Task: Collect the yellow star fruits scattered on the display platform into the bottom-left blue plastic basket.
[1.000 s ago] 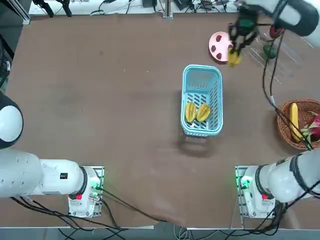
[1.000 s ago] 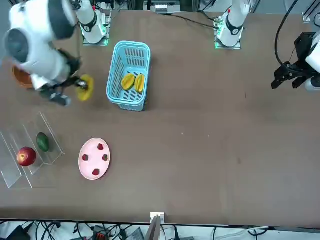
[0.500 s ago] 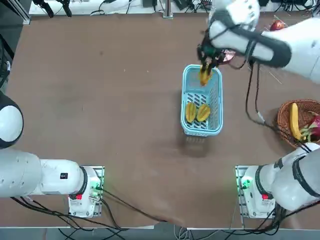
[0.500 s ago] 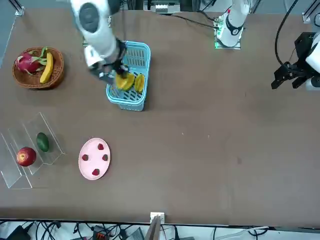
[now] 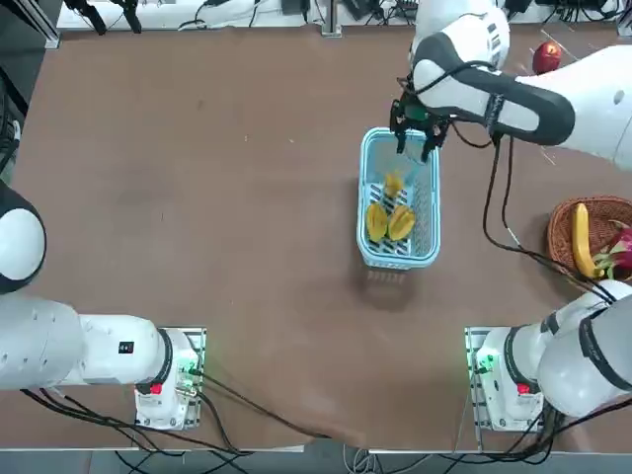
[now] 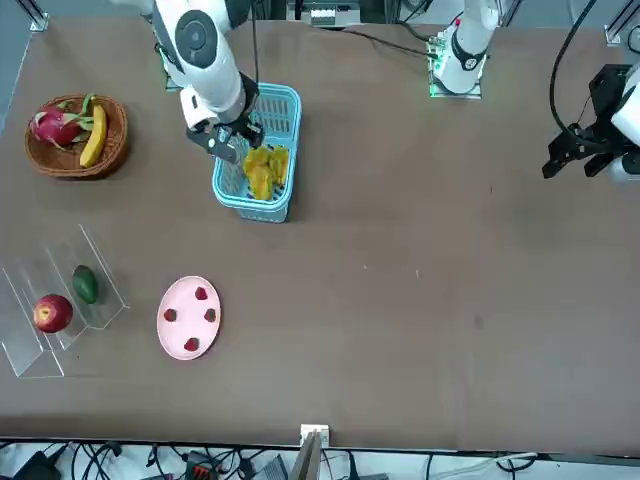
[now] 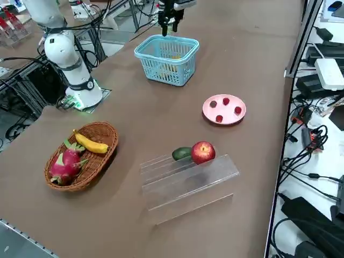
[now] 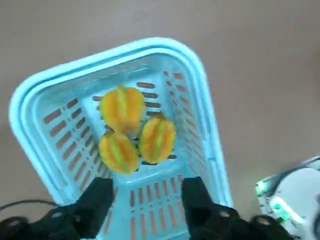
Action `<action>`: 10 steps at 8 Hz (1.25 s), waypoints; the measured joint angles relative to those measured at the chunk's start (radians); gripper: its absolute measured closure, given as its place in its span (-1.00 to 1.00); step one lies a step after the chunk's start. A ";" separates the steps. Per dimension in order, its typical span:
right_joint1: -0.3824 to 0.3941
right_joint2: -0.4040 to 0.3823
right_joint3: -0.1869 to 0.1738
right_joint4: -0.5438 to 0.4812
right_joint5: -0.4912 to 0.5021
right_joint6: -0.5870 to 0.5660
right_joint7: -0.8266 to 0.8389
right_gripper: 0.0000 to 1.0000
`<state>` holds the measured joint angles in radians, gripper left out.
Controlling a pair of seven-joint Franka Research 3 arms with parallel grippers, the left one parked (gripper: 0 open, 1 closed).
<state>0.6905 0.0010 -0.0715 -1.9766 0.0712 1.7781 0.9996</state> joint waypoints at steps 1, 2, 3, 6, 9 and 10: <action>-0.012 -0.028 -0.013 0.011 -0.019 -0.027 -0.037 -0.98; -0.049 -0.050 -0.032 0.052 -0.043 -0.062 -0.112 -1.00; -0.113 -0.057 -0.050 0.124 -0.070 -0.124 -0.224 -1.00; -0.386 -0.048 -0.076 0.314 -0.121 -0.288 -0.679 -1.00; -0.579 -0.061 -0.085 0.390 -0.144 -0.375 -1.008 -1.00; -0.606 -0.081 -0.086 0.396 -0.144 -0.383 -1.051 -1.00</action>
<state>0.0843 -0.0798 -0.1570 -1.5808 -0.0727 1.3955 -0.0517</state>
